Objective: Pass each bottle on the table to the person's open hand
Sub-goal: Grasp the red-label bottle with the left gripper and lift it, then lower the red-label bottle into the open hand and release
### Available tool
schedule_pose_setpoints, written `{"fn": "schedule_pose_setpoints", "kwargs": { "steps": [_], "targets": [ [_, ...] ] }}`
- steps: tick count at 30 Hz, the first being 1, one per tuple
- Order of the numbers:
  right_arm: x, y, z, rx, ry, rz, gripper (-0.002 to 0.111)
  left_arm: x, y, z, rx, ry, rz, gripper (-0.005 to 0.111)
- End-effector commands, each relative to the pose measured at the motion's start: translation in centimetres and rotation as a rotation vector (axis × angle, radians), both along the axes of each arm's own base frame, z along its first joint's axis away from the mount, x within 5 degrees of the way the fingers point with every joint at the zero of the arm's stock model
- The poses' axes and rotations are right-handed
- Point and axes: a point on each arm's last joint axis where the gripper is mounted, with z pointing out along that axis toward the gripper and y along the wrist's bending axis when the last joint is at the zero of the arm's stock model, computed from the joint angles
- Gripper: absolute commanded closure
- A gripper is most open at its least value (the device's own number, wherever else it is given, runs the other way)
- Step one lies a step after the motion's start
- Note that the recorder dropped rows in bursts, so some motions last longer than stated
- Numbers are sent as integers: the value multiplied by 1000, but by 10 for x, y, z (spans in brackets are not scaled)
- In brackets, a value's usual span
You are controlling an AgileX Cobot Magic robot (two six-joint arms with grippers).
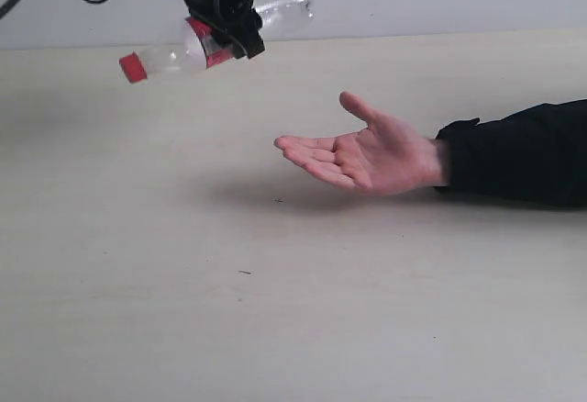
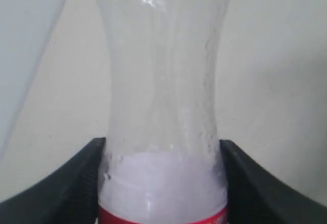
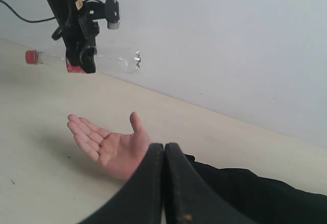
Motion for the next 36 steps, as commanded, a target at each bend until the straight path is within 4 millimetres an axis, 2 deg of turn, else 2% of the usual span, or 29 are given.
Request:
{"fn": "schedule_pose_setpoints", "kwargs": {
  "steps": [1, 4, 6, 7, 8, 9, 11, 14, 19, 25, 32, 36],
  "targets": [
    [0, 0, 0, 1, -15, -3, 108, -30, -27, 43, 49, -58, -247, 105],
    [0, 0, 0, 1, -15, -3, 108, -54, -46, 52, 159, -17, -467, 105],
    [0, 0, 0, 1, -15, -3, 108, -71, -70, 53, 198, -30, -600, 107],
    [0, 0, 0, 1, -15, -3, 108, -85, -89, 53, 249, -46, -713, 107],
    [0, 0, 0, 1, -15, -3, 108, -90, -96, 53, 284, -57, -775, 107],
    [0, 0, 0, 1, -15, -3, 108, -100, -110, 50, 394, -77, -950, 107],
    [0, 0, 0, 1, -15, -3, 108, -111, -126, 43, 516, -95, -1101, 106],
    [0, 0, 0, 1, -15, -3, 108, -123, -144, 26, 587, -73, -1262, 107],
    [0, 0, 0, 1, -15, -3, 108, -132, -151, -5, 687, 6, -1414, 107],
    [0, 0, 0, 1, -15, -3, 108, -117, -152, -27, 656, -15, -1475, 107],
    [0, 0, 0, 1, -15, -3, 108, -103, -144, -40, 518, 8, -1479, 107],
    [0, 0, 0, 1, -15, -3, 108, -96, -141, -44, 498, -13, -1462, 107]
  ]
}}
